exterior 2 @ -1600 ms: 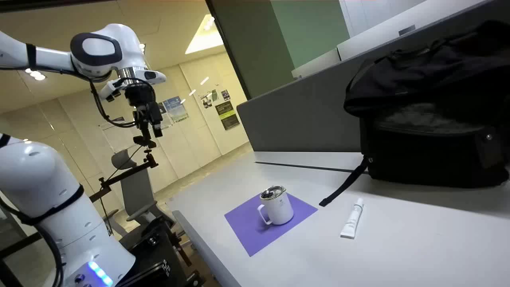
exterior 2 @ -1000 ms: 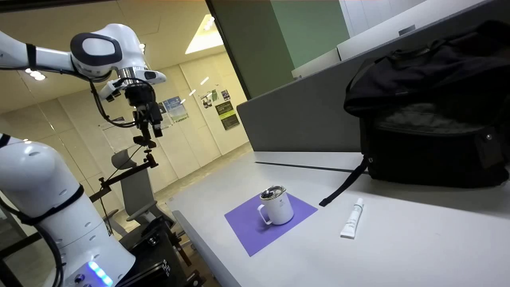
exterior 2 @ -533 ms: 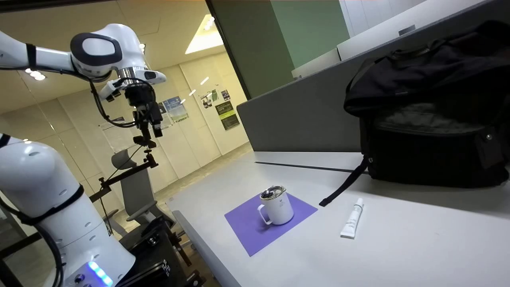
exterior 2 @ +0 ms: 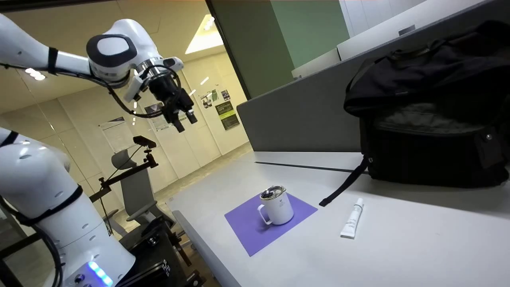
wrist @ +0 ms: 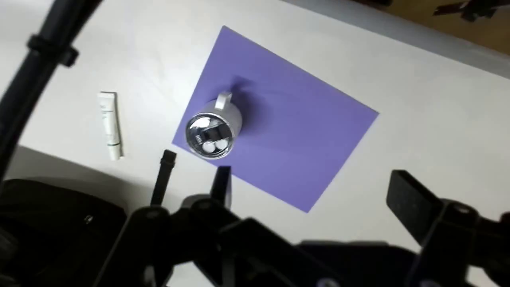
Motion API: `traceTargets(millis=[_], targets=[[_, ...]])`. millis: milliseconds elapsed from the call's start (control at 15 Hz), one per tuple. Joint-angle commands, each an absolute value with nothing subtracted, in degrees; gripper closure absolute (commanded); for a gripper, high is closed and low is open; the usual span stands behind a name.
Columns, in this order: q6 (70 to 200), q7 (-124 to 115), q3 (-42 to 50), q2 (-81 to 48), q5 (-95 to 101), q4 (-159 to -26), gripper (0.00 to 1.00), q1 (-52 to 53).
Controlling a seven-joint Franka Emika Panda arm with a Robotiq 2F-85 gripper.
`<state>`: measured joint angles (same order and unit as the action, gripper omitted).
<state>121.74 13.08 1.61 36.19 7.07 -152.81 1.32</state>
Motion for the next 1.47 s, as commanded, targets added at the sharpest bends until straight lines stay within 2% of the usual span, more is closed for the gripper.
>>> traceTargets(millis=[0, 533, 733, 1400], targets=[[129.98, 12.48, 2.09, 27.2, 14.01, -149.61, 0.26, -2.56], [140.37, 8.32, 2.42, 16.42, 17.72, -144.31, 0.84, -7.24], [140.44, 6.26, 2.49, 14.84, 17.15, -142.74, 0.99, -7.37], [140.58, 5.31, 3.11, 14.08, 16.33, -143.12, 0.99, -6.84]])
